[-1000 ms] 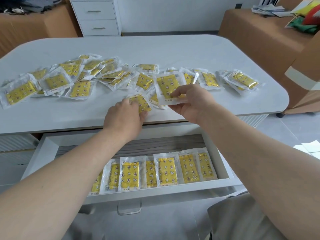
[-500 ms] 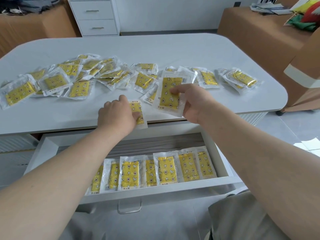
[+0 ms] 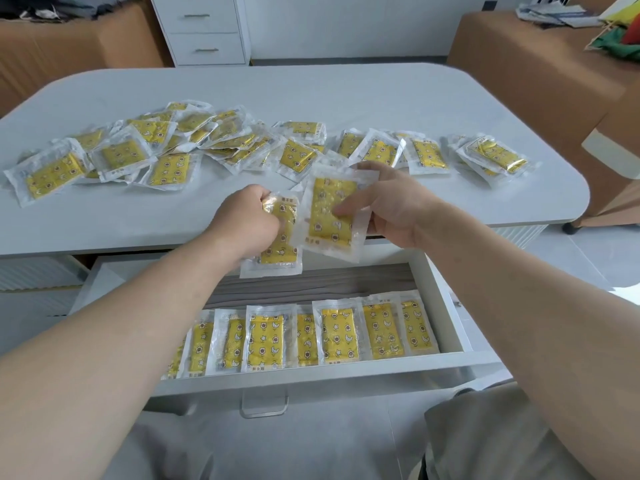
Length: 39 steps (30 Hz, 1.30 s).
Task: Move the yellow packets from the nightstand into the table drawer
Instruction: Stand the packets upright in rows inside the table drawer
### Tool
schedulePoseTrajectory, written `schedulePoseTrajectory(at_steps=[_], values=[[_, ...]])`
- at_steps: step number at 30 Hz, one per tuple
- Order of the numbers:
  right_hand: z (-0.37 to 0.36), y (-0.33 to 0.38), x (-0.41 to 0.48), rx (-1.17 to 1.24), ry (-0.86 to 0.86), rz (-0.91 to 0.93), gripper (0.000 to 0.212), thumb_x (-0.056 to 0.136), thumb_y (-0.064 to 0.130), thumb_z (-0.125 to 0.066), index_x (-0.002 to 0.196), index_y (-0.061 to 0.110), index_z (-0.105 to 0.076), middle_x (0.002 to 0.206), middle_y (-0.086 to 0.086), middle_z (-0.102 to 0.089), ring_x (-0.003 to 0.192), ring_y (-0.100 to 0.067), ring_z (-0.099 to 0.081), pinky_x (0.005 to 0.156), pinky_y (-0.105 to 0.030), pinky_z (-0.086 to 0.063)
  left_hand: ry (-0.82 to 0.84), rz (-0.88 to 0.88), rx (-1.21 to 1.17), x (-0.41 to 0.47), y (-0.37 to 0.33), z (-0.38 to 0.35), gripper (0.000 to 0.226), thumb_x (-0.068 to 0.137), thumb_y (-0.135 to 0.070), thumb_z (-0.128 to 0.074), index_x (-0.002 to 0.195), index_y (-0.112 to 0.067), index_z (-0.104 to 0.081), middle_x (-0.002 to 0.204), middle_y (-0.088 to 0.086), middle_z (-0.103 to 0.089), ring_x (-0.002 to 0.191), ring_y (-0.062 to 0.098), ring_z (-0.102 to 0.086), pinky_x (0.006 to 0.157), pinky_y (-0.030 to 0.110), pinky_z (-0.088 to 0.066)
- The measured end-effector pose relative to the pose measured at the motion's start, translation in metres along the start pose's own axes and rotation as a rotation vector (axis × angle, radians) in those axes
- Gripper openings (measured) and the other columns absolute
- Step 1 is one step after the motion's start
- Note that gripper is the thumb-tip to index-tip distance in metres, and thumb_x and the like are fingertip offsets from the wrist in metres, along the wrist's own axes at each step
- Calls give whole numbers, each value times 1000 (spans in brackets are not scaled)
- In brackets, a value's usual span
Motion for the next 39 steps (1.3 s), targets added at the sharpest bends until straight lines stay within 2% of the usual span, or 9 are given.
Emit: schedulePoseTrajectory(at_steps=[3,8,11,16,20,26,30,34,39], values=[[0,-5,-1,-115,112,-42,64,75,-15,-76,130,14,-57,106,-19,-76,95,-38,-74,87,-55,-59,52,-2,-30,-5,0,2,22,83,-13,-74,101,-13,-62,94,3,-60,86,24,-57,69,33,-45],[-1,-12,-8,-571,302,-40,14,82,1,-77,88,11,-69,89,-10,-75,82,-25,-73,80,-41,-61,333,71,18,-23,3,-7,18,77,-3,-78,90,-6,-66,85,11,-68,72,26,-64,67,38,-56],[-4,-21,-11,-865,323,-36,20,79,7,-83,91,14,-69,86,-6,-75,76,-23,-74,67,-31,-60,425,80,229,-30,13,-11,22,76,-8,-83,82,-12,-63,79,8,-65,66,22,-61,57,30,-50],[-20,-52,-10,-1401,349,20,34,85,15,-76,112,26,-60,106,4,-63,90,-16,-61,73,-29,-50,476,119,402,-31,31,-12,34,76,-21,-87,78,-16,-54,76,3,-59,62,18,-53,50,25,-42],[-32,-81,-2,-1387,369,7,40,89,10,-71,126,19,-58,116,2,-57,98,-19,-54,76,-27,-43,505,120,432,-30,43,-11,27,78,-24,-86,85,-16,-60,84,2,-66,68,17,-61,50,24,-46],[-46,-116,11,-1379,406,5,40,91,9,-67,128,17,-58,107,2,-55,97,-20,-55,75,-28,-45,549,132,360,-22,59,-13,17,88,-9,-75,90,-21,-63,96,5,-73,86,23,-73,71,35,-63],[-56,-131,17,-1414,410,-3,40,92,13,-67,131,15,-56,105,-1,-57,91,-20,-55,65,-24,-44,563,135,306,-18,66,-19,17,90,-7,-72,92,-21,-63,99,5,-73,89,22,-73,74,37,-63],[-60,-141,20,-1668,370,19,55,89,38,-71,137,19,-51,131,-7,-53,111,-27,-58,85,-38,-56,623,141,267,-17,73,-27,17,90,-7,-72,95,-21,-63,99,5,-73,89,22,-74,78,39,-63],[-60,-136,15,-1797,268,109,65,86,47,-73,137,19,-45,135,-12,-42,122,-31,-48,97,-43,-48,664,132,258,-14,78,-41,16,90,-10,-73,98,-20,-64,101,2,-73,93,21,-73,81,37,-62]])
Point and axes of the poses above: each hand's wrist, its own x-axis towards the middle knuckle, its own z-axis out of the back of the hand, y = z × x, the point moved 4 cm from there along x, towards the middle knuckle
